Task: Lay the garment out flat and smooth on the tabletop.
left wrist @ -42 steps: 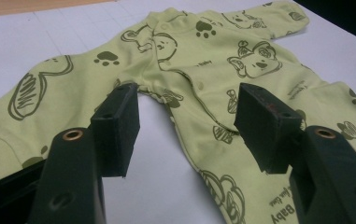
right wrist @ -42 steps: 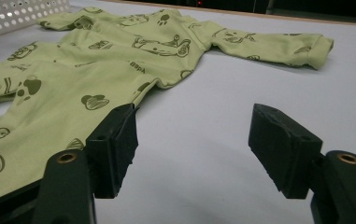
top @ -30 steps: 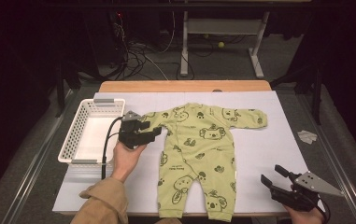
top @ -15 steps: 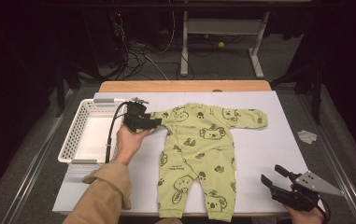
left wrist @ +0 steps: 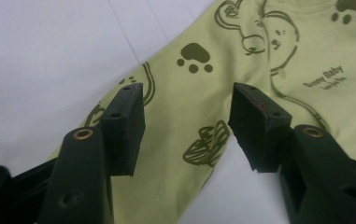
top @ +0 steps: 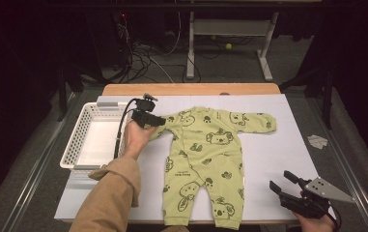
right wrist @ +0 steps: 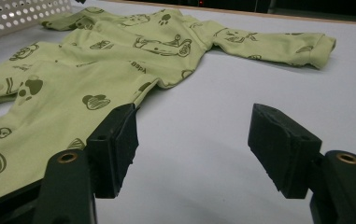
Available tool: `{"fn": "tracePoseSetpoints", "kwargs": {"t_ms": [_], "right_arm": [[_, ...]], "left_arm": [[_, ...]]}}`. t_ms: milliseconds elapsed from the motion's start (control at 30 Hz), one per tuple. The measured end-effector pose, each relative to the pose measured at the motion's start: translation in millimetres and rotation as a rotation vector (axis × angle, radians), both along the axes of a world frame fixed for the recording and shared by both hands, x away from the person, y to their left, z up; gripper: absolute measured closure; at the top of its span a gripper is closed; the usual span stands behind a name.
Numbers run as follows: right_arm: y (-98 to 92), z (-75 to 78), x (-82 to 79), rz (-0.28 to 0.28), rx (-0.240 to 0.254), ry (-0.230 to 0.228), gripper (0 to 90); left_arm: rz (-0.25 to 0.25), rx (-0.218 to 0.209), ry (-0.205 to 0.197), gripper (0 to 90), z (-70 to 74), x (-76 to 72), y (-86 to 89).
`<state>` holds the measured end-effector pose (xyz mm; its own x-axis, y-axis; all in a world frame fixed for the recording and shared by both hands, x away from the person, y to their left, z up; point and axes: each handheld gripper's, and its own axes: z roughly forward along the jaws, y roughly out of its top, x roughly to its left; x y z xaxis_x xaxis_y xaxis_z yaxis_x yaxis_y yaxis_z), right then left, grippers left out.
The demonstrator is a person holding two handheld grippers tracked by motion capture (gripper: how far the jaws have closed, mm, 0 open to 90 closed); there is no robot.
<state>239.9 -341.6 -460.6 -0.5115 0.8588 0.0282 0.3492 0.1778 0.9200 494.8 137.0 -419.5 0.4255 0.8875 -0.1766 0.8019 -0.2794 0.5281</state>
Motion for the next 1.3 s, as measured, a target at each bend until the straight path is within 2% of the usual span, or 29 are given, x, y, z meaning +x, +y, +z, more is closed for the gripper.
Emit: {"fn": "tracePoseSetpoints", "kwargs": {"t_ms": [300, 433, 600, 667, 833, 933, 1100, 1300], "right_arm": [[0.7, -0.5, 1.2, 0.003, -0.007, 0.007, 34.0], [0.5, -0.5, 0.9, 0.002, -0.004, 0.009, 34.0], [0.6, -0.7, 1.5, 0.009, -0.008, 0.011, 34.1], [0.9, -0.9, 1.8, 0.011, -0.009, 0.014, 34.1], [0.8, -1.0, 2.4, 0.009, -0.007, 0.019, 34.1], [0.9, -1.0, 2.5, 0.01, -0.009, 0.019, 34.2], [0.8, -1.0, 2.3, 0.009, -0.007, 0.019, 34.2], [1.2, -1.0, 2.7, 0.011, -0.01, 0.017, 34.3]], "left_arm": [[0.066, -0.01, 0.049, 43.3, -12.8, 11.4, 5.5], [0.066, 0.009, 0.078, 48.6, -18.3, 13.8, 6.4], [0.058, 0.003, 0.109, 56.3, -25.9, 16.4, 6.1], [0.059, 0.006, 0.104, 61.3, -26.2, 16.3, 5.2], [0.039, 0.005, 0.119, 76.0, -26.7, 15.8, 3.8], [0.046, 0.003, 0.132, 82.2, -26.3, 16.2, 2.7], [0.033, -0.004, 0.138, 83.6, -23.2, 15.4, 1.6], [0.03, -0.048, 0.112, 83.6, -13.5, 11.9, 6.0]]}}
